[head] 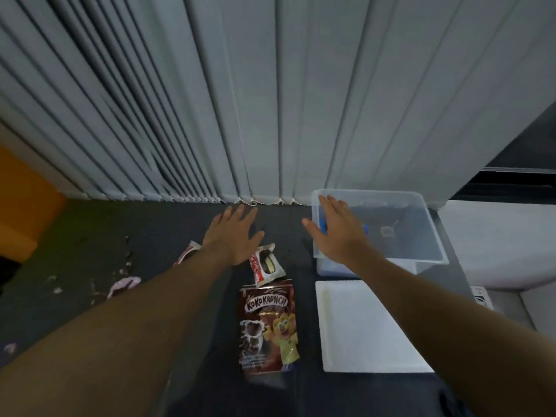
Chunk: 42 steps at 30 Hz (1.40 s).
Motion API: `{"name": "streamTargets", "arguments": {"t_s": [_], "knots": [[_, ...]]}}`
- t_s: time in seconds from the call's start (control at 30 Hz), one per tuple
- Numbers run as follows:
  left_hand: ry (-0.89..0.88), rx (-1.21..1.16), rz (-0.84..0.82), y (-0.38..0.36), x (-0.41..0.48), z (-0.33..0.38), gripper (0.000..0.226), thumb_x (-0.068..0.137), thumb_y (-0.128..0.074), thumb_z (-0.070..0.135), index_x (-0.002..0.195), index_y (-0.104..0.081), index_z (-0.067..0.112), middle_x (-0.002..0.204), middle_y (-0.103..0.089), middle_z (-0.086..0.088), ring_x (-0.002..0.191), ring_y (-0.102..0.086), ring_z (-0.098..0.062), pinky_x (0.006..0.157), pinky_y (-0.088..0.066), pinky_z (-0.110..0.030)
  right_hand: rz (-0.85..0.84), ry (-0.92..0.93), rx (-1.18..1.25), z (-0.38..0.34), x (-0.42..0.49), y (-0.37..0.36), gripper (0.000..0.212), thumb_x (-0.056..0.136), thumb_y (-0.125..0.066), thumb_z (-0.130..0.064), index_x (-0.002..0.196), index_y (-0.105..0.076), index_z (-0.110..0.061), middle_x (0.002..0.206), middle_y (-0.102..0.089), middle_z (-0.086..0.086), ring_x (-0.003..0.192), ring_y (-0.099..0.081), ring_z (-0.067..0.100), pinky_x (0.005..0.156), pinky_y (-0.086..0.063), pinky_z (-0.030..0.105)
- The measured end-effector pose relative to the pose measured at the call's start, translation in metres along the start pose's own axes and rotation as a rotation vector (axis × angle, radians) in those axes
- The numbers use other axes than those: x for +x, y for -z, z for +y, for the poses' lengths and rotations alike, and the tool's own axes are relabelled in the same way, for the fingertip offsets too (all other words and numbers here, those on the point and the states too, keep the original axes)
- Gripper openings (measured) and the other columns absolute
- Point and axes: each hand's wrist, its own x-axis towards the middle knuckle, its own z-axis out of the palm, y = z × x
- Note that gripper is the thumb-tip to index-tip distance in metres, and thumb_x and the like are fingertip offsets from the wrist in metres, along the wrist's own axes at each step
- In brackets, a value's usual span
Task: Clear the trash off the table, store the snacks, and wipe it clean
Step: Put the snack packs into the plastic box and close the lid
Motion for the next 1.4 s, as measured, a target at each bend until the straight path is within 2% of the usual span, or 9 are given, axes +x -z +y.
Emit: {"name": "streamTargets", "arguments": {"t_s": [0.23,0.37,0.5,0.7,0.87,1.07,1.17,1.27,1.4], "knots": [[0.094,-0.024,-0.038,-0.022,-0.028,-0.034,0.071,0.101,-0.028,0.058,0.161,-0.003,0.028,0.168,-0.001,-0.005,0.154,-0.001,-0.031,0.125,-0.005,-0.045,0.019,0.165,0.047,-0.045,0.004,-0.031,0.075,0.096,-0.049,-0.056,0.154,-0.029,-0.013,0.157,-0.035,0.009,0.146,-0.029,0.026,0.118,-0.029,0.047],[0.139,-0.049,-0.069,-0.034,-0.04,-0.051,0.072,0.101,-0.029,0.058,0.161,-0.001,0.029,0.168,-0.001,-0.005,0.154,-0.001,-0.032,0.125,-0.005,-0.045,-0.006,0.186,0.05,-0.066,0.004,-0.046,0.072,0.096,-0.051,-0.052,0.154,-0.027,-0.016,0.158,-0.032,0.006,0.146,-0.028,0.023,0.118,-0.029,0.044],[0.19,-0.07,-0.09,-0.047,-0.043,-0.069,0.073,0.1,-0.032,0.059,0.161,-0.003,0.029,0.168,-0.002,-0.005,0.153,-0.002,-0.037,0.125,-0.006,-0.047,-0.012,0.248,0.013,-0.072,0.006,-0.071,0.073,0.094,-0.06,-0.046,0.153,-0.033,-0.011,0.154,-0.04,0.012,0.143,-0.034,0.029,0.112,-0.037,0.052],[0.252,-0.113,-0.092,-0.072,-0.038,-0.101,0.074,0.098,-0.039,0.059,0.159,-0.011,0.03,0.168,-0.009,-0.006,0.149,-0.012,-0.045,0.122,-0.014,-0.052,-0.248,0.121,-0.036,-0.078,0.012,-0.109,0.079,0.093,-0.056,-0.054,0.156,-0.016,-0.027,0.163,-0.021,0.004,0.15,-0.017,0.025,0.115,-0.03,0.057],[0.268,-0.104,-0.098,-0.094,-0.023,-0.124,0.075,0.095,-0.046,0.054,0.158,-0.016,0.029,0.167,-0.01,-0.006,0.141,-0.024,-0.048,0.118,-0.021,-0.052,-0.369,0.033,-0.085,-0.078,0.011,-0.142,0.086,0.089,-0.061,-0.057,0.156,-0.012,-0.034,0.164,-0.014,0.005,0.15,-0.015,0.03,0.111,-0.031,0.065],[0.305,-0.182,-0.153,-0.121,-0.009,-0.141,0.079,0.093,-0.054,0.048,0.158,-0.011,0.032,0.166,0.001,-0.007,0.145,-0.019,-0.046,0.117,-0.023,-0.057,-0.396,0.028,-0.2,-0.073,0.005,-0.171,0.076,0.093,-0.06,-0.047,0.154,-0.014,-0.039,0.165,-0.009,0.001,0.148,-0.02,0.032,0.109,-0.031,0.062],[0.307,-0.169,-0.134,-0.126,-0.007,-0.142,0.077,0.094,-0.056,0.041,0.158,-0.015,0.029,0.162,-0.012,-0.011,0.137,-0.031,-0.04,0.11,-0.032,-0.051,-0.365,0.037,-0.209,-0.073,0.008,-0.177,0.072,0.095,-0.06,-0.037,0.154,-0.018,-0.038,0.164,-0.014,0.003,0.146,-0.023,0.033,0.11,-0.036,0.055],[0.312,-0.215,-0.071,-0.125,-0.005,-0.14,0.07,0.093,-0.057,0.028,0.155,-0.025,0.023,0.145,-0.029,-0.016,0.121,-0.04,-0.038,0.097,-0.042,-0.048,-0.371,0.027,-0.149,-0.072,0.01,-0.179,0.071,0.095,-0.061,-0.026,0.154,-0.023,-0.034,0.162,-0.02,0.005,0.144,-0.024,0.034,0.111,-0.039,0.052],[0.31,-0.303,-0.049,-0.117,-0.004,-0.135,0.062,0.092,-0.057,0.023,0.15,-0.036,0.019,0.135,-0.035,-0.017,0.116,-0.041,-0.039,0.096,-0.044,-0.05,-0.356,0.02,-0.042,-0.077,0.013,-0.17,0.069,0.095,-0.061,-0.023,0.154,-0.026,-0.026,0.157,-0.026,0.007,0.141,-0.029,0.033,0.113,-0.037,0.049]]}}
